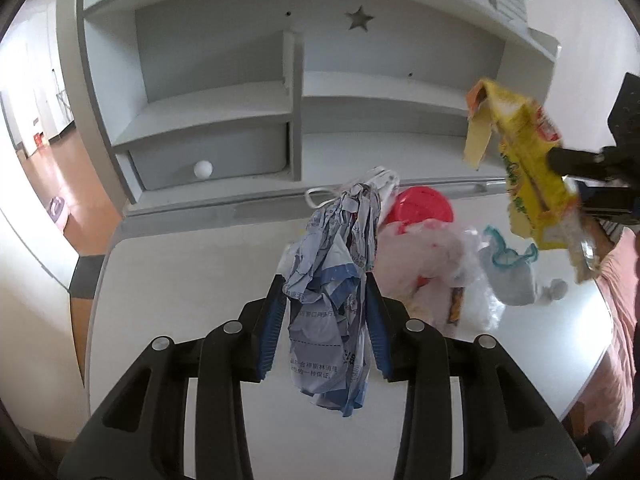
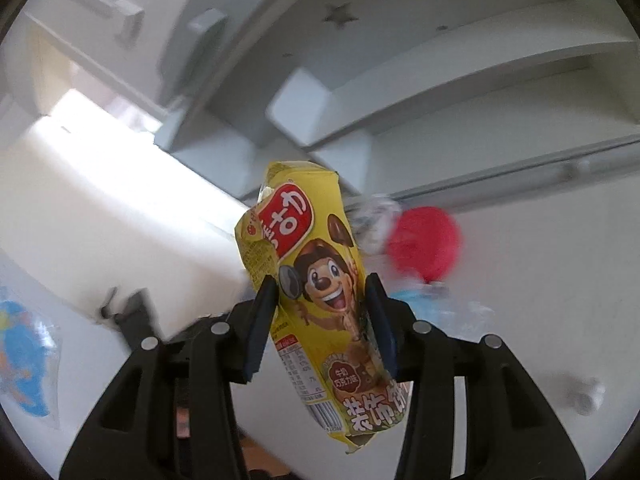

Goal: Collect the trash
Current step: 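Carry both wrappers to the bin and open both tools to drop them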

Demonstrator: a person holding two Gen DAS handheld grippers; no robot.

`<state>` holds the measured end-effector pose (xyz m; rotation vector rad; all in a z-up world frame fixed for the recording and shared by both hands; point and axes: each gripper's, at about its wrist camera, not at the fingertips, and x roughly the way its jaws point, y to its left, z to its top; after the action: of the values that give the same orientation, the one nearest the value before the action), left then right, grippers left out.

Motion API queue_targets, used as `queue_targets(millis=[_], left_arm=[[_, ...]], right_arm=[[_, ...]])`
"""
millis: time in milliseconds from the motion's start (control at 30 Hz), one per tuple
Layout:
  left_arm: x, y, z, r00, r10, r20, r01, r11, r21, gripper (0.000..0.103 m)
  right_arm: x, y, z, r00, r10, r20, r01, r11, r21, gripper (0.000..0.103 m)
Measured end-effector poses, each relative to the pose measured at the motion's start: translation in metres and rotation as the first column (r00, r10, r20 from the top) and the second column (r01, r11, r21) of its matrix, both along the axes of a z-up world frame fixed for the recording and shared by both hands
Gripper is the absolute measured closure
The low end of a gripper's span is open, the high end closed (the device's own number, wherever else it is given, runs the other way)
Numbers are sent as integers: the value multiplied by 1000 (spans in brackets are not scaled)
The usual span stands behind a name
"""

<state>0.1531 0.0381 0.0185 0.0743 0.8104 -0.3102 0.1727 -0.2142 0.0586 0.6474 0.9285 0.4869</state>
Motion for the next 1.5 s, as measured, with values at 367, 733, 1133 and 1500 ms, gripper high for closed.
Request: queue_targets(millis=[367, 733, 1133, 1500], left_arm=[[-21, -30, 8, 998, -66, 17, 67, 997, -31, 65], [-40, -70, 7, 990, -136, 23, 137, 990, -35, 65], [-101, -199, 3, 905, -426, 20, 426, 902, -62, 65], [-256, -424, -74, 488, -869, -83, 865, 495, -87, 65]], right_arm=[[-30, -36, 20, 998, -60, 32, 61, 997, -36, 58], [-57, -68, 19, 991, -127, 36, 131, 983, -127, 58], [-240, -204, -12, 885, -462, 66, 460, 842, -283, 57], [-518, -324, -115, 476, -877, -68, 720, 432, -543, 56]])
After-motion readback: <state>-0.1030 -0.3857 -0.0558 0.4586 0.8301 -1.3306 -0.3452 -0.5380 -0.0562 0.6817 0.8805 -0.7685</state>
